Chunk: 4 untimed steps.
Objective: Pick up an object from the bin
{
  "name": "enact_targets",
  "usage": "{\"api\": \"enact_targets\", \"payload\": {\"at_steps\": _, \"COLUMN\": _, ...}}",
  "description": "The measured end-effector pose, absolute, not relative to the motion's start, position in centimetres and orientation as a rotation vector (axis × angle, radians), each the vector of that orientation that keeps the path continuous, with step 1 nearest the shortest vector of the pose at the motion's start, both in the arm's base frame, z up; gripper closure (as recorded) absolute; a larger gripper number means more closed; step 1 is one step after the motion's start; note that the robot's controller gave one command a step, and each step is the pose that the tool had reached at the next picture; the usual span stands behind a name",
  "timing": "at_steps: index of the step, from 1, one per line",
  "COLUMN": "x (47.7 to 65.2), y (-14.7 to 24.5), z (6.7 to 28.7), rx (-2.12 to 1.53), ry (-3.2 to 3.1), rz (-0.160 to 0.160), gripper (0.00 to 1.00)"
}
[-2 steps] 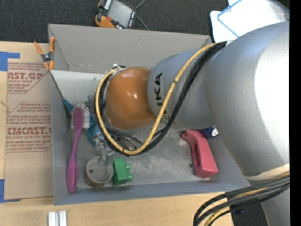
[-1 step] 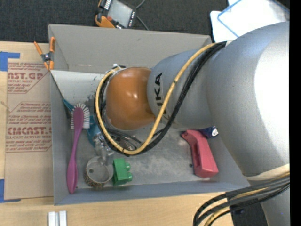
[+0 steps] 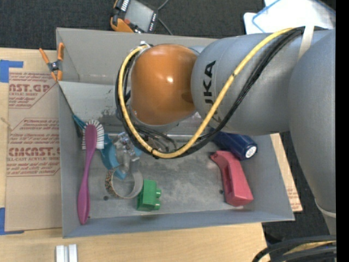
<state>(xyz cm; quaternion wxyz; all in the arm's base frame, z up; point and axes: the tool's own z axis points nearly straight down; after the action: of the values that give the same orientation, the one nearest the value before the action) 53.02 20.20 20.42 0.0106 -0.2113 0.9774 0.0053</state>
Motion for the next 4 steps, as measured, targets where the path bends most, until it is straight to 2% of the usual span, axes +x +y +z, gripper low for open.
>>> {"api": "enact_targets", "payload": {"at_steps": 1, "x": 51.8, "y": 19.3, "z": 17.9, "rx": -0.665, "ry": 3.05, "rz": 0.018, "gripper": 1.0}}
{"api": "enact_targets", "payload": {"at_steps": 2, "x": 49.7, "y": 24.6, "z": 18.4, "rx": -0.648, "ry": 3.043, "rz": 0.024, "gripper": 1.0}}
{"api": "enact_targets", "payload": {"at_steps": 3, "x": 52.6, "y": 17.1, "z": 15.6, "rx": -0.829, "ry": 3.014, "rz": 0.009, "gripper": 1.0}}
{"api": "enact_targets", "payload": {"at_steps": 4, "x": 49.6, "y": 21.3, "z": 16.2, "rx": -0.152, "ry": 3.115, "rz": 0.03, "gripper": 1.0}}
